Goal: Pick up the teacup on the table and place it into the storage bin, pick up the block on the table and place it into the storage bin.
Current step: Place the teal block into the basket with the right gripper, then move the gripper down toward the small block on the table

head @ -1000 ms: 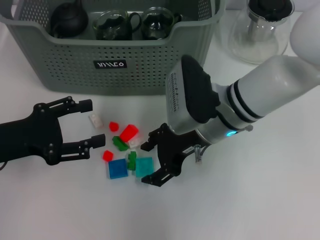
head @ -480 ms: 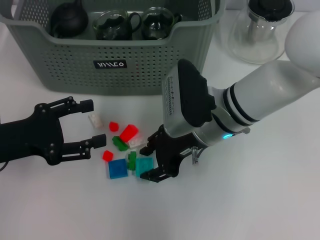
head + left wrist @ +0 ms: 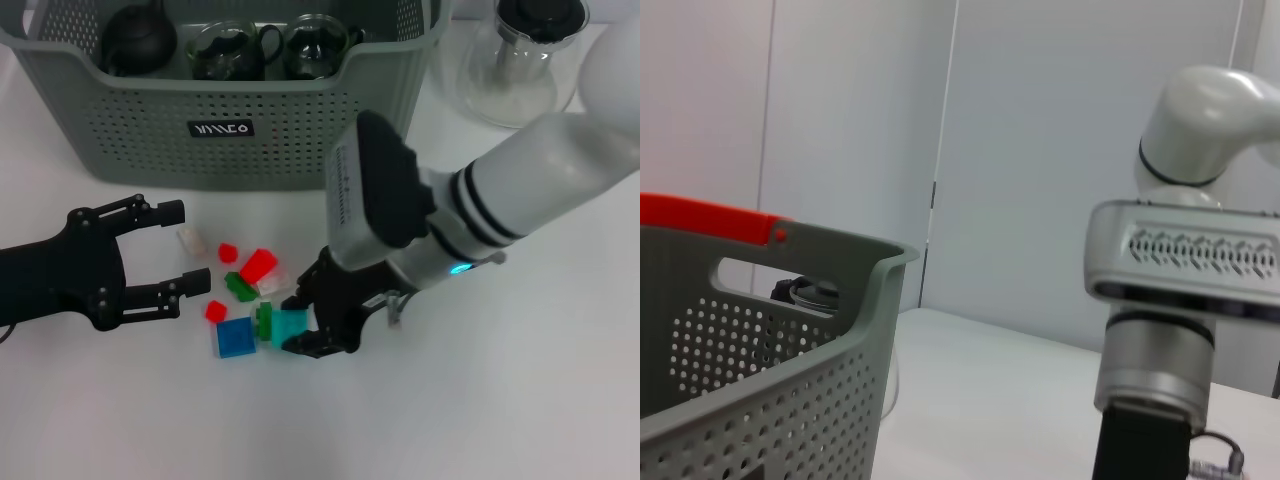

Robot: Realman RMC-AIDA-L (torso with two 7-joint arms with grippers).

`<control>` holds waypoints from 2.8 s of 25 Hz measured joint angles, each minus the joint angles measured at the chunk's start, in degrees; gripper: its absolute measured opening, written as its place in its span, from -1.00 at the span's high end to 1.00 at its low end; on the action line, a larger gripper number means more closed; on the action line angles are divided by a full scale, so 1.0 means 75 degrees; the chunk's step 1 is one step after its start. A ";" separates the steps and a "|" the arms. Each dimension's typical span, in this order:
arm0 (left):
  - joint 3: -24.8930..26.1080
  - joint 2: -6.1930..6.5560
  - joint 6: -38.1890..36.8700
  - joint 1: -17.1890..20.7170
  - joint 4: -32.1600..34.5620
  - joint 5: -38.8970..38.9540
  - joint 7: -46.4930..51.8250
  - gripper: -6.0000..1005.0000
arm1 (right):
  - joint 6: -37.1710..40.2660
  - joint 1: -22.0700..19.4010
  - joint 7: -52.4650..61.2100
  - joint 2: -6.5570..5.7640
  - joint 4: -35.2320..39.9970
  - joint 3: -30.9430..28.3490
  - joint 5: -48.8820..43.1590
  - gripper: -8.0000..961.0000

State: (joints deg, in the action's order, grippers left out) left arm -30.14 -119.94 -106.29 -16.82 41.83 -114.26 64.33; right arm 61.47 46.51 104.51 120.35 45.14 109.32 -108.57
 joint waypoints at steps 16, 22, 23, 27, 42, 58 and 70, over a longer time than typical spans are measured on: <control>0.0023 0.0086 -0.0035 0.0051 0.0014 0.0022 0.0000 -0.68 | 0.6489 0.0574 0.2423 -0.0111 0.4787 -0.6634 -0.1975 0.11; 0.0023 0.0084 -0.0011 -0.0072 -0.0027 0.0012 0.0000 -0.68 | 0.5085 0.1939 0.2420 -0.0135 0.4014 -0.7663 -0.2558 0.11; 0.0026 0.0083 -0.0004 -0.0088 -0.0043 0.0008 0.0000 -0.68 | 0.4613 0.2134 0.2388 -0.0132 0.3774 -0.7559 -0.2866 0.11; 0.0023 0.0065 0.0010 -0.0140 -0.0060 0.0004 0.0000 -0.68 | 0.2851 0.2780 0.2179 -0.0025 0.2585 -0.6750 -0.3974 0.11; 0.0004 0.0034 0.0197 -0.0225 -0.0126 -0.0001 -0.0001 -0.68 | -0.1587 0.3674 0.0486 0.0048 -0.1604 -0.5191 -0.3464 0.11; -0.0058 0.0101 0.0317 -0.0393 -0.0387 0.0000 -0.0106 -0.68 | -0.2417 0.3595 0.0248 0.0041 -0.2256 -0.4011 -0.2300 0.11; -0.0016 0.0113 0.0252 -0.0387 -0.0386 0.0000 -0.0100 -0.68 | -0.1504 0.2387 0.1104 0.0001 0.0539 -0.4047 -0.2679 -0.52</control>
State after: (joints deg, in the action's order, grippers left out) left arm -30.27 -119.09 -104.40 -19.72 38.93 -114.25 63.58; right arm 50.19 64.42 112.79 120.35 49.18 78.96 -128.67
